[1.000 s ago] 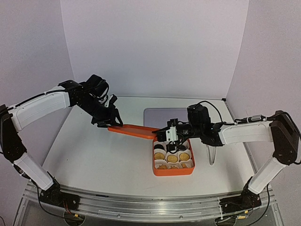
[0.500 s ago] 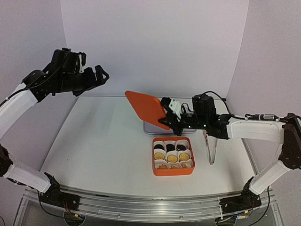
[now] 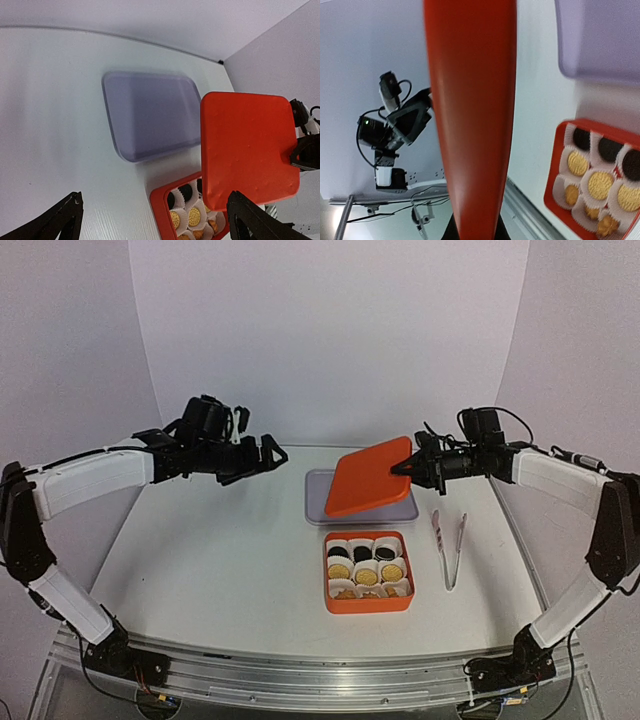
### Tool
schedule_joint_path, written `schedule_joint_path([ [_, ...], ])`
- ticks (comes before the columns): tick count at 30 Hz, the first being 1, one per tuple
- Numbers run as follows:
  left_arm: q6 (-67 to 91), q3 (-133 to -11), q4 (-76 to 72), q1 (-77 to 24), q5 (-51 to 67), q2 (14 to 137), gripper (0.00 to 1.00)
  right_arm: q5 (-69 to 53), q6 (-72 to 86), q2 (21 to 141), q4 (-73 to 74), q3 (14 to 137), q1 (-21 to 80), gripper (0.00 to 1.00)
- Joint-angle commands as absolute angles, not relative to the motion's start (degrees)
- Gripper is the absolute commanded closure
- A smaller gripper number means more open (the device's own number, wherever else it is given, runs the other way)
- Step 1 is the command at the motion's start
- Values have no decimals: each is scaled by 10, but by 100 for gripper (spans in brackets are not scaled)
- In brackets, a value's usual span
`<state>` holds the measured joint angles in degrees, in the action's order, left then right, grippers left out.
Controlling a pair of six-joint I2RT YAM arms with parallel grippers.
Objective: Pack the cookies
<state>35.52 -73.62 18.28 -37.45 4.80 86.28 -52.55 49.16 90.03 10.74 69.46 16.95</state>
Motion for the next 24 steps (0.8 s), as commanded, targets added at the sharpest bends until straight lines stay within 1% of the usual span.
schedule_joint_path([
  [1, 369, -711, 93, -374, 182, 902, 0, -640, 548, 843, 124, 620, 170, 100],
  [6, 373, -686, 55, -376, 246, 931, 0, -678, 513, 820, 125, 533, 163, 100],
  [10, 371, -679, 41, -381, 287, 966, 0, -688, 469, 819, 125, 500, 163, 100],
  [15, 362, -692, 59, -398, 289, 998, 0, -713, 384, 832, 128, 473, 163, 97],
  [20, 366, -691, 61, -411, 288, 1018, 0, -711, 310, 870, 129, 456, 162, 92],
  [24, 368, -692, 63, -421, 286, 1032, 0, -698, 280, 901, 127, 457, 162, 89],
])
